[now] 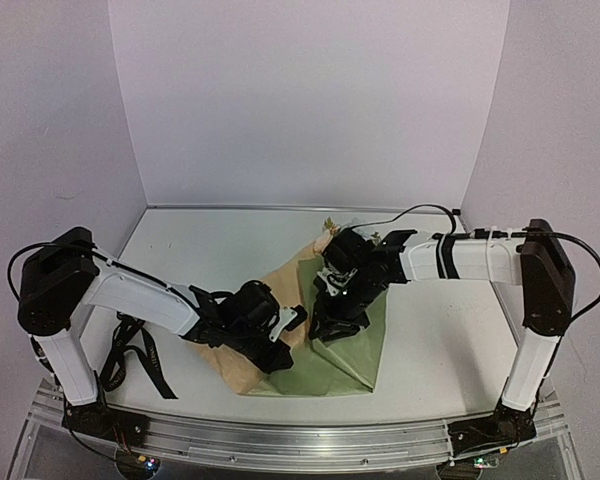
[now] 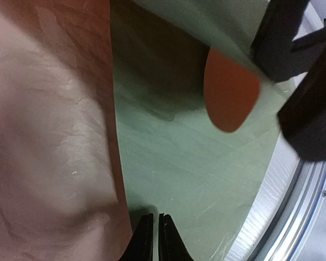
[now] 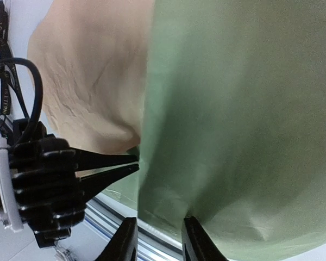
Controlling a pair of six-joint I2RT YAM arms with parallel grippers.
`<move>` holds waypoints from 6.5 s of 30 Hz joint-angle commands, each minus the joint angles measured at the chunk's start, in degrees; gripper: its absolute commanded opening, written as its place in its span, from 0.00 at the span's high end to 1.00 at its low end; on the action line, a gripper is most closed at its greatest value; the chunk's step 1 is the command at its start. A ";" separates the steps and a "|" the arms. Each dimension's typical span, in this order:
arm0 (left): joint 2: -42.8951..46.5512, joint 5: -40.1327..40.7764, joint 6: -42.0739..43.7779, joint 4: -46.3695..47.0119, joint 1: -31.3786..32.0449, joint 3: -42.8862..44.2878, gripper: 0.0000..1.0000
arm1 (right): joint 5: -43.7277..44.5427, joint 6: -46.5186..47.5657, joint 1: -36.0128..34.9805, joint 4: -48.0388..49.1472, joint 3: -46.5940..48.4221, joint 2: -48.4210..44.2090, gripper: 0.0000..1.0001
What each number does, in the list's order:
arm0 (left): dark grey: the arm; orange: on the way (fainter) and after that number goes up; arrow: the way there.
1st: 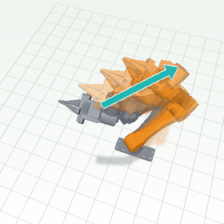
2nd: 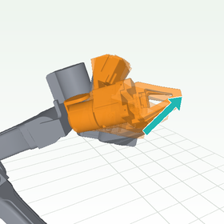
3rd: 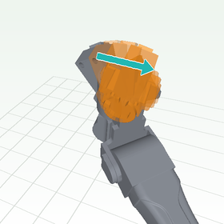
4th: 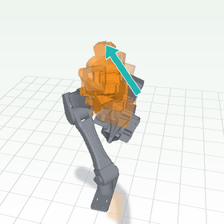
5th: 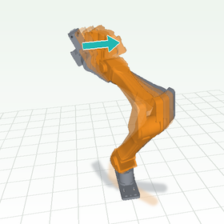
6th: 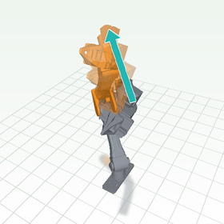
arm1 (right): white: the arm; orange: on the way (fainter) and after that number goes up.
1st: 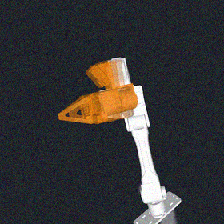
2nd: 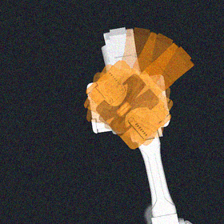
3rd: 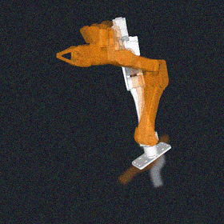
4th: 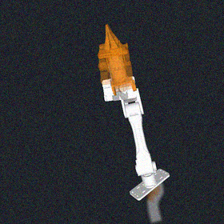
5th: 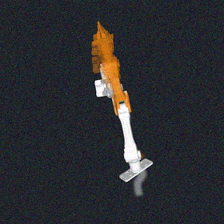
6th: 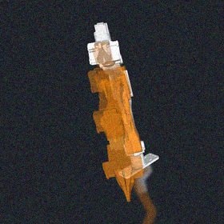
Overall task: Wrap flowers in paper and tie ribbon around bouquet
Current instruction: Fold the one-fourth-folded wrapping paper at the center of the board, then press the fold line on the 2/3-folded wrapping paper.
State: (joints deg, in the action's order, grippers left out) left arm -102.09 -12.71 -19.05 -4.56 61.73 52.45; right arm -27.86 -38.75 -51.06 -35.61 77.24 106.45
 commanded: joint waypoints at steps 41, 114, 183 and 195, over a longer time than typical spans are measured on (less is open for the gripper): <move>-14.73 -34.38 -15.76 4.25 -22.71 22.05 0.34 | -3.12 0.36 1.33 11.77 -14.76 -8.98 0.88; -14.90 -47.84 -22.85 6.04 -20.50 26.83 0.95 | 49.55 34.81 -19.88 6.96 -25.21 -15.91 0.31; -0.89 -9.30 -3.54 -10.07 -9.43 17.75 0.64 | 6.16 -11.63 -2.02 32.70 -35.15 -10.94 0.84; -11.00 -14.86 -8.91 -1.12 -5.83 12.18 0.90 | 6.24 -13.93 -1.94 32.54 -34.53 -12.83 0.83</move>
State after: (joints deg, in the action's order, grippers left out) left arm -111.17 -27.19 -25.75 -9.86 56.37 65.77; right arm -21.63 -51.07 -53.01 -2.85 41.85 94.48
